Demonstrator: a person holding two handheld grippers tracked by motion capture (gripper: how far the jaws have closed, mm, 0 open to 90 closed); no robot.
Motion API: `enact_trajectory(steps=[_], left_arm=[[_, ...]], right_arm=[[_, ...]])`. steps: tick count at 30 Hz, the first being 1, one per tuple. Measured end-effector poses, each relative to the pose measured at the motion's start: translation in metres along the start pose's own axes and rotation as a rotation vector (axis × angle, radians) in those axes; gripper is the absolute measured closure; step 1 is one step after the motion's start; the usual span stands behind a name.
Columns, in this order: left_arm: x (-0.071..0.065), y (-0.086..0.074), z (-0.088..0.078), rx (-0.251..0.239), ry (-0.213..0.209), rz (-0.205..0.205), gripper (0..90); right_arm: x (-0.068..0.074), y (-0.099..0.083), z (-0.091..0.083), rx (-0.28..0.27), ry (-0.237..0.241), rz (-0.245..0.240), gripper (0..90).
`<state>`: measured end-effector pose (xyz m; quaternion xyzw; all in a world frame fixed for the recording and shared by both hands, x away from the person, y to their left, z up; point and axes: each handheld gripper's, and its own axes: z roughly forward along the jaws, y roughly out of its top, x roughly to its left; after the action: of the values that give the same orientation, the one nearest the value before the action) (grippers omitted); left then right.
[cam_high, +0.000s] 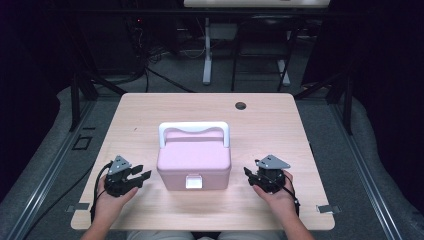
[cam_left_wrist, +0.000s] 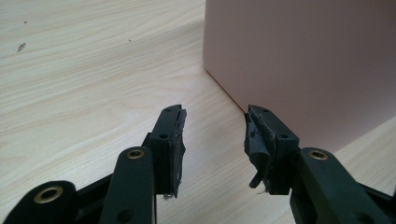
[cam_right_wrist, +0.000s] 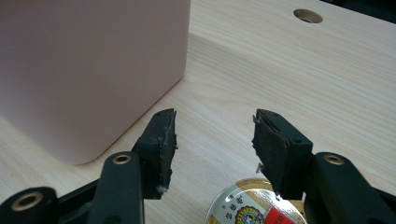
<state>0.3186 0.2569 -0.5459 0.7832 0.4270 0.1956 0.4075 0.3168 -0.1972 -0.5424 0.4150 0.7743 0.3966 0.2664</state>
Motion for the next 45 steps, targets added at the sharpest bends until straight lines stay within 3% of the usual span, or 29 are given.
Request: enact_trajectory(steps=[5, 15, 23, 36, 45], left_arm=[[0.002, -0.001, 0.001, 0.000, -0.014, -0.012, 54.4], [0.003, -0.001, -0.002, -0.007, -0.016, -0.019, 53.1], [0.002, 0.000, -0.001, -0.003, -0.027, -0.026, 52.6], [0.002, 0.002, -0.003, 0.003, -0.035, -0.027, 51.2], [0.005, 0.015, -0.016, -0.010, -0.065, -0.069, 50.0]], right_arm=[[0.001, -0.001, 0.002, -0.001, -0.005, 0.008, 47.9], [-0.003, -0.003, 0.002, 0.017, 0.047, 0.053, 50.1], [-0.005, -0.003, 0.002, 0.013, 0.061, 0.069, 50.2], [-0.005, -0.002, 0.002, 0.009, 0.067, 0.060, 49.7], [-0.004, 0.012, -0.010, -0.019, 0.090, 0.041, 49.5]])
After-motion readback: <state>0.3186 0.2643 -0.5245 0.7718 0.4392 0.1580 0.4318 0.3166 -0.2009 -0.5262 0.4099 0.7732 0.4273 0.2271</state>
